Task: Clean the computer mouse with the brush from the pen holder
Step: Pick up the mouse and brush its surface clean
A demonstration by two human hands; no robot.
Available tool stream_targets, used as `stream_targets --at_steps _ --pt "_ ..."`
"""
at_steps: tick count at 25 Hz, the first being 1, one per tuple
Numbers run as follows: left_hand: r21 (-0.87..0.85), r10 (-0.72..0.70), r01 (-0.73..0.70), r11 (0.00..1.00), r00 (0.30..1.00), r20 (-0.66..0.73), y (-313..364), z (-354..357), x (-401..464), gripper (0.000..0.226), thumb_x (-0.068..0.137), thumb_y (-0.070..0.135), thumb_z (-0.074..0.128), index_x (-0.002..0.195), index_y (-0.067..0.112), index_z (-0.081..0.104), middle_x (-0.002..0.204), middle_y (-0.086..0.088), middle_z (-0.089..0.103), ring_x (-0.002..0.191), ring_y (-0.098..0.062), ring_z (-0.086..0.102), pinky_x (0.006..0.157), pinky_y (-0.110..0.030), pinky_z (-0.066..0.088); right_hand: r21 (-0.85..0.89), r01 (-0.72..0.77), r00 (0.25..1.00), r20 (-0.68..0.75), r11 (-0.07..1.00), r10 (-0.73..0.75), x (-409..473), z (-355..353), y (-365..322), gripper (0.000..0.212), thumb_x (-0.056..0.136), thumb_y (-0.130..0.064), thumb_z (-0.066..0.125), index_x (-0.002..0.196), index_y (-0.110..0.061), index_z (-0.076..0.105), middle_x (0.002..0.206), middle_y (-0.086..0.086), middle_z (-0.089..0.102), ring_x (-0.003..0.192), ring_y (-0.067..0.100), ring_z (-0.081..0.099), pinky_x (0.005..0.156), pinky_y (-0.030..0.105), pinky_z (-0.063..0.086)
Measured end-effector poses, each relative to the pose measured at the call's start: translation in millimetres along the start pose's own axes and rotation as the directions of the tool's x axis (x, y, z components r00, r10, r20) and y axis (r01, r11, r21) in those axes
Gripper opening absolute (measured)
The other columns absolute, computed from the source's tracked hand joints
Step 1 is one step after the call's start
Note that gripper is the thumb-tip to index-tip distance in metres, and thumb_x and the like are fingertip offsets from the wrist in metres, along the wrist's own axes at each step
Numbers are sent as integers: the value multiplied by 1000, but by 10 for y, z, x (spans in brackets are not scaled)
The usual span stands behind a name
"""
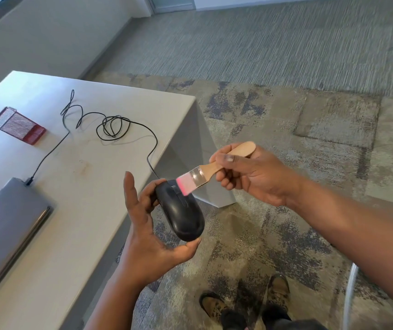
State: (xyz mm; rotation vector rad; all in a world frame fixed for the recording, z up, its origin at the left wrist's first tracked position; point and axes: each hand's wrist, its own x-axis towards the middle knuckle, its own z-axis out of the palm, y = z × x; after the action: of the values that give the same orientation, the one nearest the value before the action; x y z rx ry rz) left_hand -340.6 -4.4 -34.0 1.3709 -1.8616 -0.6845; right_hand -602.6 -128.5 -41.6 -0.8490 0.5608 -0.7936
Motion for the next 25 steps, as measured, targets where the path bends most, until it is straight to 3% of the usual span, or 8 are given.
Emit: stream_targets --at_steps 3,6,11,16,19,22,25 --pt "-17 3 -3 1000 1000 -9 -8 0 -12 157 68 27 98 169 36 -22 158 -17 48 150 -37 50 125 -63 39 -3 -64 997 -48 998 63 6 9 103 12 97 -12 66 92 -9 76 70 10 68 61 17 60 55 23 51" --pt "-29 -13 12 999 1000 -17 -8 -9 -45 156 68 27 98 168 31 -22 157 -18 48 151 -35 50 126 -61 39 -33 -91 985 -149 995 85 -16 -104 78 12 98 -9 64 91 -6 73 67 9 66 61 18 56 53 22 48" --pt "-58 -21 20 998 1000 -19 -6 3 -63 158 68 25 99 169 30 -23 157 -18 49 151 -39 49 126 -63 39 177 -137 990 2 975 139 12 -68 140 12 88 -22 74 93 -11 78 73 7 69 63 14 62 58 22 53" --pt "-61 -28 28 998 1000 -2 -10 -19 -69 159 67 25 99 170 36 -22 159 -14 48 153 -38 47 126 -69 35 157 -148 974 -146 976 171 25 -100 213 11 93 -13 68 89 -10 77 68 7 66 61 16 57 54 22 48" --pt "-51 -28 29 998 999 20 2 -2 -91 158 68 25 99 170 35 -21 159 -15 47 151 -37 49 126 -63 38 180 -138 987 -53 974 150 25 -76 190 11 93 -17 70 93 -10 78 72 7 68 61 14 60 55 22 51" --pt "-55 -37 38 998 999 28 14 4 -116 158 68 25 100 171 35 -20 159 -13 47 150 -34 50 128 -53 38 108 -101 987 -117 989 113 47 -61 199 12 98 -13 66 92 -9 76 70 8 68 59 14 59 54 22 50" --pt "-51 -48 49 997 998 29 22 7 -111 158 67 27 100 171 39 -18 159 -12 47 151 -33 50 128 -54 37 152 -105 994 -22 983 109 3 -70 176 11 96 -15 67 93 -10 77 72 8 67 63 14 61 57 22 52"
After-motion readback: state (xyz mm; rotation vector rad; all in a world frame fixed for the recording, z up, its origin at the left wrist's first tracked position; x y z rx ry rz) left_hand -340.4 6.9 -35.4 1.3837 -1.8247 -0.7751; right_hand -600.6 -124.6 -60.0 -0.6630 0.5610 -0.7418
